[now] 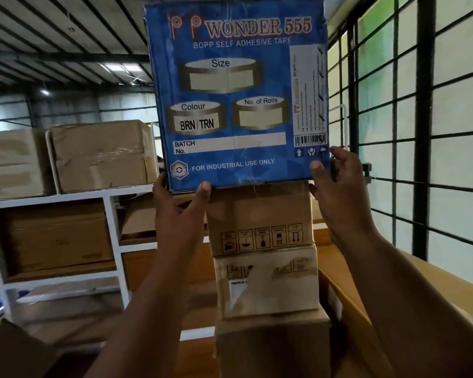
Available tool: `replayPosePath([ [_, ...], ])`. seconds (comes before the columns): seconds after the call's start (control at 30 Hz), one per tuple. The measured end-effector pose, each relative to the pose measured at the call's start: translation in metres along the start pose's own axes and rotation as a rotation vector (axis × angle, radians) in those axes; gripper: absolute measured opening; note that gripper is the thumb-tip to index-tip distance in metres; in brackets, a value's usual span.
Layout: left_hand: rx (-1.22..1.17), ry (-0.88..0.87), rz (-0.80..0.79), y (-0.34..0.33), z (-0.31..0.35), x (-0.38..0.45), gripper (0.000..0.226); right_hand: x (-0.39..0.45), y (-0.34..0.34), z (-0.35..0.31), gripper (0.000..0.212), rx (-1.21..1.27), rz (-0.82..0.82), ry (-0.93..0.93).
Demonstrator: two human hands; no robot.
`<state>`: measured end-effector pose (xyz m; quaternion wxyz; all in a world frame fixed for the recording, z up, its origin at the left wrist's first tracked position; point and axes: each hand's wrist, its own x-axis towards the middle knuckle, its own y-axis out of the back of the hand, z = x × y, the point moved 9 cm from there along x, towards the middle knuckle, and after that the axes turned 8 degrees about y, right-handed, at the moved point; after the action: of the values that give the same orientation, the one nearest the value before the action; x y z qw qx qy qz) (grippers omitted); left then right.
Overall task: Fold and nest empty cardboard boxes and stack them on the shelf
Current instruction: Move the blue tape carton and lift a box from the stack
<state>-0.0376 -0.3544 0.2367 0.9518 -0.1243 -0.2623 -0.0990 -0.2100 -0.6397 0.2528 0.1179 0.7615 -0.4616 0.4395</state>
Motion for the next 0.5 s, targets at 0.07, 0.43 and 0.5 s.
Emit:
replayPosePath([
  [0.07,-0.038,0.039,0.062,0.0,-0.017,-0.025,0.084,-0.01,0.012,-0.003,0.057,-0.047,-0.008,-0.008],
  [0.43,0.128,0.363,-0.384,-0.171,-0.146,-0.238,0.043,-0.145,0.219,0.07,0.039,-0.458,0.025,-0.351],
  [0.5,0.177,0.435,-0.43,-0.195,-0.176,-0.271,0.049,-0.173,0.277,0.088,0.035,-0.484,0.106,-0.452],
])
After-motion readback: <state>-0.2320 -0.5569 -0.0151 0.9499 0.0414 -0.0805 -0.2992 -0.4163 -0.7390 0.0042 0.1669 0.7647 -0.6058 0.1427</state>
